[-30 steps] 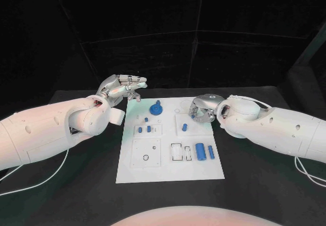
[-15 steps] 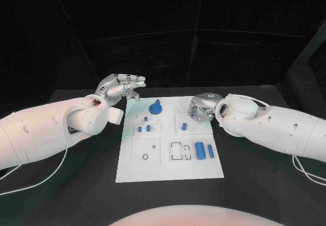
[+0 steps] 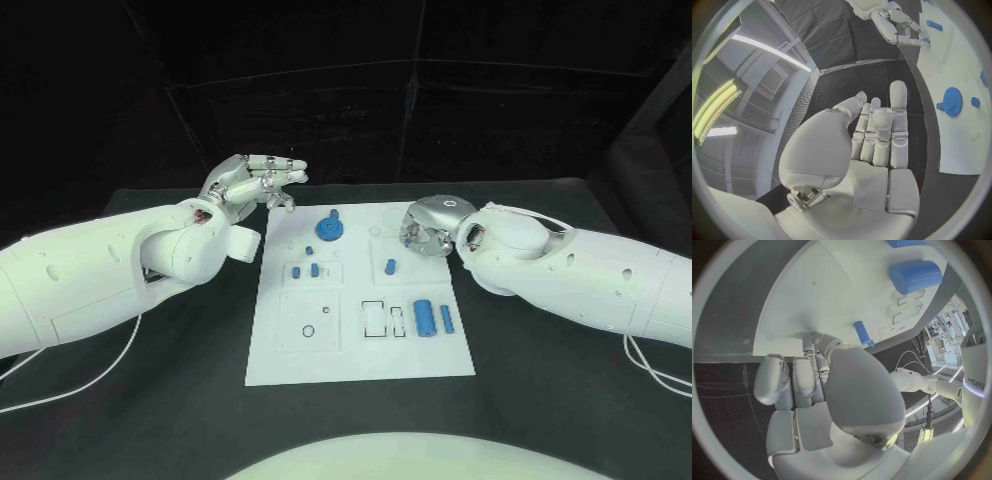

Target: Assemble the parts on the task board

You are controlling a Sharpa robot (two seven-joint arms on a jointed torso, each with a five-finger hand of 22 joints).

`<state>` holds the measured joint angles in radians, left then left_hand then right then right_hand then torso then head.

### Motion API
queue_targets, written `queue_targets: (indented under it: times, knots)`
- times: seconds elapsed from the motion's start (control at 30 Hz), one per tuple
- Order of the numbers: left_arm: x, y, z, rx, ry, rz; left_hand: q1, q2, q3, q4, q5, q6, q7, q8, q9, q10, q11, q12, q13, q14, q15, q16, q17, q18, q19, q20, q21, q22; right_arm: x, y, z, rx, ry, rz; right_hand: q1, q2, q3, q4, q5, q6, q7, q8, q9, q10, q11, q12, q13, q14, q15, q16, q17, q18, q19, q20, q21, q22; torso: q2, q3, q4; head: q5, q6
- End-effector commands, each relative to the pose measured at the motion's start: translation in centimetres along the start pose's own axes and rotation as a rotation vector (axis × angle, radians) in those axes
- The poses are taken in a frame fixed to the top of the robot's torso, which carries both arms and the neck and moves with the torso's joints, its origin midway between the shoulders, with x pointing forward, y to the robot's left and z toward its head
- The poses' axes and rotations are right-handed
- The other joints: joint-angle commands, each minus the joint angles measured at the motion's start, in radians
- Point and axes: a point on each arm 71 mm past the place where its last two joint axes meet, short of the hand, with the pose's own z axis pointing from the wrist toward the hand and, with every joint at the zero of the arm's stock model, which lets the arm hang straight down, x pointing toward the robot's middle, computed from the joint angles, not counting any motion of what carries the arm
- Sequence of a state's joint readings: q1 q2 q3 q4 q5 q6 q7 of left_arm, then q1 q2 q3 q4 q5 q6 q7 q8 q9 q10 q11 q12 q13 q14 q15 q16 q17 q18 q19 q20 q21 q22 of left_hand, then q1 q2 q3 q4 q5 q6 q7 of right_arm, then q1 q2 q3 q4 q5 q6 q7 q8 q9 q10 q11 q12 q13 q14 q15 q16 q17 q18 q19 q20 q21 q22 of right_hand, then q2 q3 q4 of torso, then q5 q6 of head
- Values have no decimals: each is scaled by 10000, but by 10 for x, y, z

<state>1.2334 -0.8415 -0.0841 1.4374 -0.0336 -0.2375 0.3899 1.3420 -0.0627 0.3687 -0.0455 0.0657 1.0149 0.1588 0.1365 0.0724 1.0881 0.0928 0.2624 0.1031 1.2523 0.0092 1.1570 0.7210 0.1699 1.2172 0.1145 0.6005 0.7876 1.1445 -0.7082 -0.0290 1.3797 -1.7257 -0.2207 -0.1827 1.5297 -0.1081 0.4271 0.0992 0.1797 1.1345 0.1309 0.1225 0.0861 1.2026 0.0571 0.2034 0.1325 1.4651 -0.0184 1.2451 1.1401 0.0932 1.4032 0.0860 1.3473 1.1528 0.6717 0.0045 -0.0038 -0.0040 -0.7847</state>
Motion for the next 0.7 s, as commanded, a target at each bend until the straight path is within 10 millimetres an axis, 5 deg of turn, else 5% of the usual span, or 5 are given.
queue_targets:
  times: [0.03, 0.7]
  knots:
    - [-1, -2, 0, 155, 13, -57, -87, -1, 25, 2, -33, 50, -6, 66, -11, 43, -15, 66, 9, -69, 24, -35, -10, 134, -60, -17, -59, -9, -8, -1, -2, 105, -829, -7, 5, 77, 31, -26, -60, 76, 2, 28, 11, 94, 1, -5, -1, 355, -61, -22, -19, -114, 51, -21, 62, 5, -12, -7, 0, 2, -1]
    - [-7, -2, 0, 132, -143, 6, -63, -15, 26, -21, -33, 36, -1, 64, -16, 22, -11, 79, 9, -85, 23, -48, -40, 134, -62, -20, -75, -21, -22, 10, -28, -279, -1675, 708, -91, 41, 58, -71, -101, 94, -2, 12, 10, 118, -2, -49, -17, 358, -67, -6, -22, -115, 52, -35, 68, 10, -16, -13, -1, -9, 9]
